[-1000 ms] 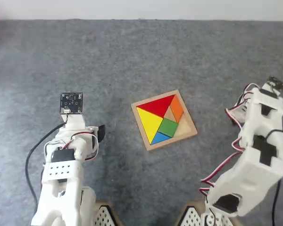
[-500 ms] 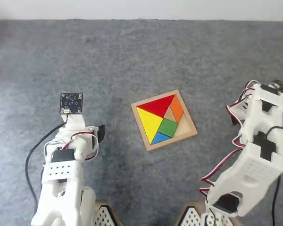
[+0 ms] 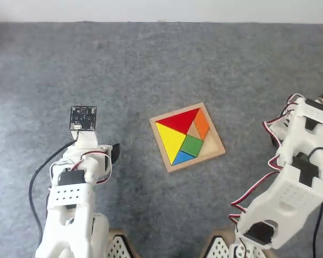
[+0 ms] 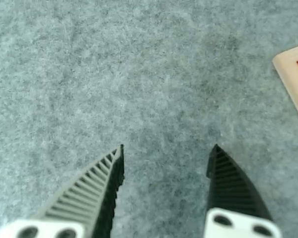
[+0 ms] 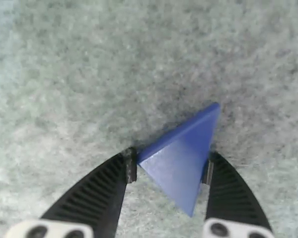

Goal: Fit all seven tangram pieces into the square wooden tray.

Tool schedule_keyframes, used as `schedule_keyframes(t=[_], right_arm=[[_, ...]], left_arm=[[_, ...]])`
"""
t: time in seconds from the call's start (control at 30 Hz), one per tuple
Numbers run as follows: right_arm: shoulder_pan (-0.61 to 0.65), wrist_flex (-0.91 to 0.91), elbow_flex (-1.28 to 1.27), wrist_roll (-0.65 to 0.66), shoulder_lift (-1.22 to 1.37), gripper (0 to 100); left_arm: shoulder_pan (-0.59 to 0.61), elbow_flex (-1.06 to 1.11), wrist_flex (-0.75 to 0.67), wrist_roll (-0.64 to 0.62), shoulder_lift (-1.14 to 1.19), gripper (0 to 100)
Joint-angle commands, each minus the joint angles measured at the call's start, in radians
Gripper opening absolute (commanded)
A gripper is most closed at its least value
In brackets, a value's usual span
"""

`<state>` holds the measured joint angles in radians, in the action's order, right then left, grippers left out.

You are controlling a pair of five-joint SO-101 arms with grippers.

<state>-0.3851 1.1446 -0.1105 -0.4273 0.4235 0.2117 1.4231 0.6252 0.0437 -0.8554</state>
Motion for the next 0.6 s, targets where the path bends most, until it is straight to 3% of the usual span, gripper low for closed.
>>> schedule_keyframes(t=[0.0,0.23,0.43,0.57], right_arm=[[0.051,-0.013,0.043,0.227,-0.008,17.5],[0.18,0.088,0.221,1.056,-0.087,17.5],[0.418,0.24,0.325,1.568,-0.234,7.4],[0.564,0.403,0.325,1.91,-0.248,10.4]], left_arm=[[-0.003,-0.004,-0.021,0.008,-0.005,27],[-0.005,-0.002,-0.023,0.006,-0.005,27],[-0.005,-0.002,-0.023,0.006,-0.005,27],[-0.005,-0.002,-0.023,0.006,-0.005,27]])
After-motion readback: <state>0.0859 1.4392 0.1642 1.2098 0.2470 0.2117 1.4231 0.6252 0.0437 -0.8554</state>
